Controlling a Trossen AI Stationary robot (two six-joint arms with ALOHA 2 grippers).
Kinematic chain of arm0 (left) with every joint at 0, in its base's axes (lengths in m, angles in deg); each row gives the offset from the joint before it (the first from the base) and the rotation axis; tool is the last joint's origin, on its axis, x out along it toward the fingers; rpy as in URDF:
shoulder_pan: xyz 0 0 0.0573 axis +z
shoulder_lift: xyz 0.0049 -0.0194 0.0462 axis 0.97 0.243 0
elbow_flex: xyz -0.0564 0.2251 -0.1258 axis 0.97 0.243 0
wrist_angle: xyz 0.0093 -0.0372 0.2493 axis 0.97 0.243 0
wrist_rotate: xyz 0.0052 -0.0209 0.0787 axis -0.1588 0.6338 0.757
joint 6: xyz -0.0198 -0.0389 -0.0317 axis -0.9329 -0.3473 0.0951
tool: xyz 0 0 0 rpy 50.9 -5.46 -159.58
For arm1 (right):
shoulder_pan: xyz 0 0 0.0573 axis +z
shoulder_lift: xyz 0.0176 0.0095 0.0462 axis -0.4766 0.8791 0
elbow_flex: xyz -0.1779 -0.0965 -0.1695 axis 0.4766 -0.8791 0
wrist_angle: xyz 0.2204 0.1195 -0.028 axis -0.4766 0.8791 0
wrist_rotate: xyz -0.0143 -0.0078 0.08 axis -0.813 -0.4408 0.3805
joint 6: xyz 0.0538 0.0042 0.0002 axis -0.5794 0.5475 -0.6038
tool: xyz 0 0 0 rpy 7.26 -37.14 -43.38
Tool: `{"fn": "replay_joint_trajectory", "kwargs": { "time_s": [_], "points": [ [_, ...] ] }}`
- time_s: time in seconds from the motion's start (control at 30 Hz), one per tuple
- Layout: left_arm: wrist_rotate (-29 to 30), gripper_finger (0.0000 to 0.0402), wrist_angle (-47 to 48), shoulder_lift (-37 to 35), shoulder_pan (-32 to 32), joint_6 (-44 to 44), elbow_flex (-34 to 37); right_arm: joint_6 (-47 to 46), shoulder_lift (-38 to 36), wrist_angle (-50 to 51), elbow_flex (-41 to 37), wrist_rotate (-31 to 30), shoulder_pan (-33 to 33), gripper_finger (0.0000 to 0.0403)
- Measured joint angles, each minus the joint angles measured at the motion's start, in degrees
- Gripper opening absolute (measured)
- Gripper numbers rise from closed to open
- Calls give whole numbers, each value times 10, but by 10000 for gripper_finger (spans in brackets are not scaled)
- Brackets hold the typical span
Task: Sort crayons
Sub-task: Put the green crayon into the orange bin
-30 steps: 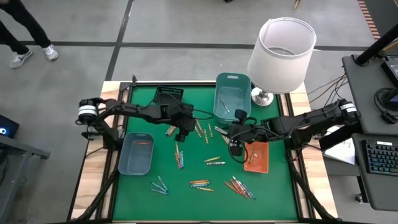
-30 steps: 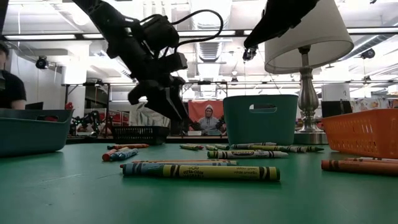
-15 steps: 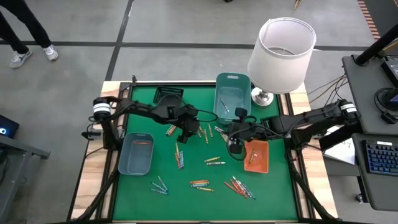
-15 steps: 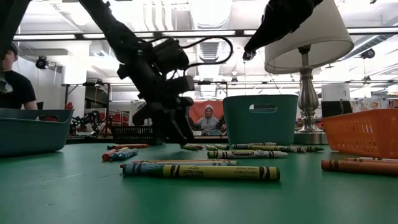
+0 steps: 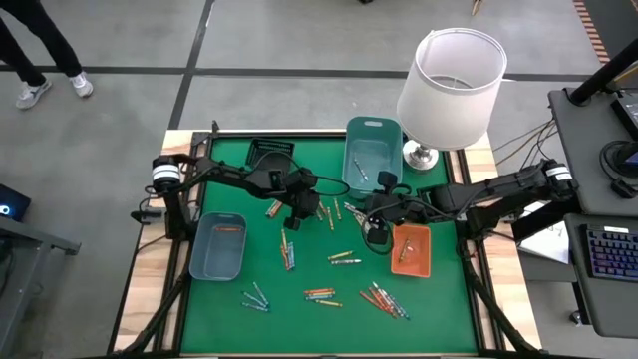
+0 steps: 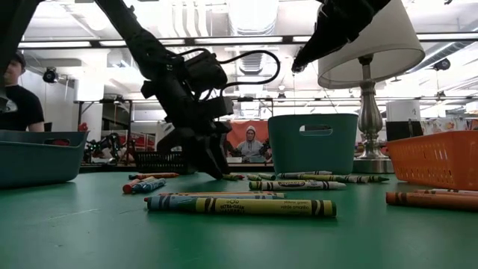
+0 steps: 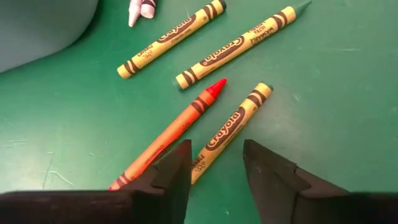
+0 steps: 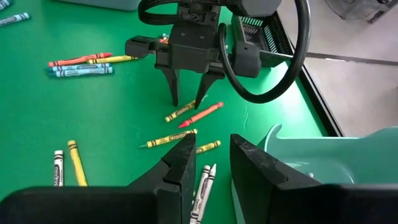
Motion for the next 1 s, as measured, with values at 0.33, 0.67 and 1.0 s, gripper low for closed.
{"fn": "replay_joint_trajectory", "kwargs": {
  "time_s": [0.33, 0.67, 1.0],
  "points": [
    [-24, 44, 19, 0, 0, 16, 0, 9, 0, -1, -4, 0, 0, 82],
    [-36, 3, 49, -13, -6, -18, 1, 3, 0, -23, -28, 3, -2, 82],
    [-140, 1, -28, -84, -54, -166, 26, -14, 0, -322, -179, 96, 10, 82]
  ]
}}
